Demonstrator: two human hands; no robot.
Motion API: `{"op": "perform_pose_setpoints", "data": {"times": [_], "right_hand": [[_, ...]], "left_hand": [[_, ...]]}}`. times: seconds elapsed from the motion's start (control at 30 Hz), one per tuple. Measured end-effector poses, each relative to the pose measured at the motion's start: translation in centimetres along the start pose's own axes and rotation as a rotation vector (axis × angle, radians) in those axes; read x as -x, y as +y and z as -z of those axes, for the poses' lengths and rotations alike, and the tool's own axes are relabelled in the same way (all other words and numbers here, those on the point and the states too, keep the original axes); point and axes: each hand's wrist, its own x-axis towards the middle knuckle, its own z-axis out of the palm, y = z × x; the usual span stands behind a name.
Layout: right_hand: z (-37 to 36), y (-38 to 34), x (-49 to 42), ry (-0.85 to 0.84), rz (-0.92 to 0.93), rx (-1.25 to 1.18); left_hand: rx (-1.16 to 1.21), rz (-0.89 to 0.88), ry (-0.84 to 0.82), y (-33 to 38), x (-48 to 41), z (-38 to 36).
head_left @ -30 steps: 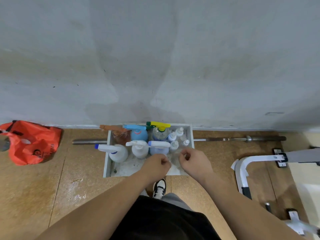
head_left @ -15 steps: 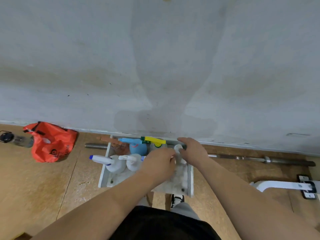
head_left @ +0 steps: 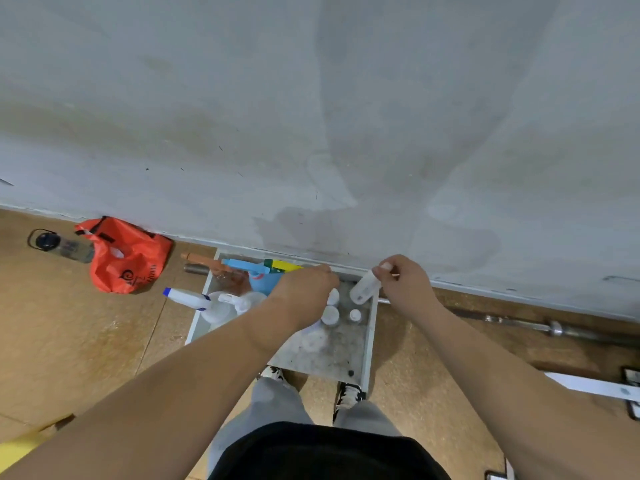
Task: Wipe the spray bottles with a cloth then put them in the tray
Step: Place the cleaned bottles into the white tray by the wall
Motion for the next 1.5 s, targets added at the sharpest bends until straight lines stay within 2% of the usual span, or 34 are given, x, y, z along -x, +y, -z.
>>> {"op": "perform_pose_setpoints", "data": {"times": [0.27, 0.5, 0.6, 0.77, 0.9, 1.1, 1.3, 1.5], "right_hand": [[2.9, -0.7, 2.2, 0.068, -0.057, -0.071], [3.8, -0.7, 3.0, 0.118, -0.101, -0.125], [4.1, -0.5, 3.6, 0.12, -0.117, -0.17], [4.5, -0.6, 4.0, 0.172, -0.134, -0.195], [5.0, -0.3, 3.8, 0.203, -0.16, -0.212], [5.0, -0.4, 3.5, 0.202, -0.154, -0.265], [4.1, -0.1, 2.7, 0.164, -0.155, -0.296], [1.6, 0.0, 0.7, 0.126, -0.125, -0.139]], "left_hand": [[-0.217, 0.072, -0.108, 2.2, -1.7, 0.7], [-0.189, 0.036, -0.287, 2.9, -2.6, 0.0], [-0.218, 0.02, -0.304, 3.1, -3.1, -0.4], [-0.232, 0.03, -0.281, 4.4, -4.5, -0.3], [-0.197, 0.018, -0.183, 5.4, -5.7, 2.5], [-0.147, -0.029, 0.011, 2.2, -6.2, 5.0], [-0.008, 0.055, -0.005, 0.4, -6.4, 4.6], [-0.123, 0.035, -0.072, 0.6, -6.6, 3.5]]}}
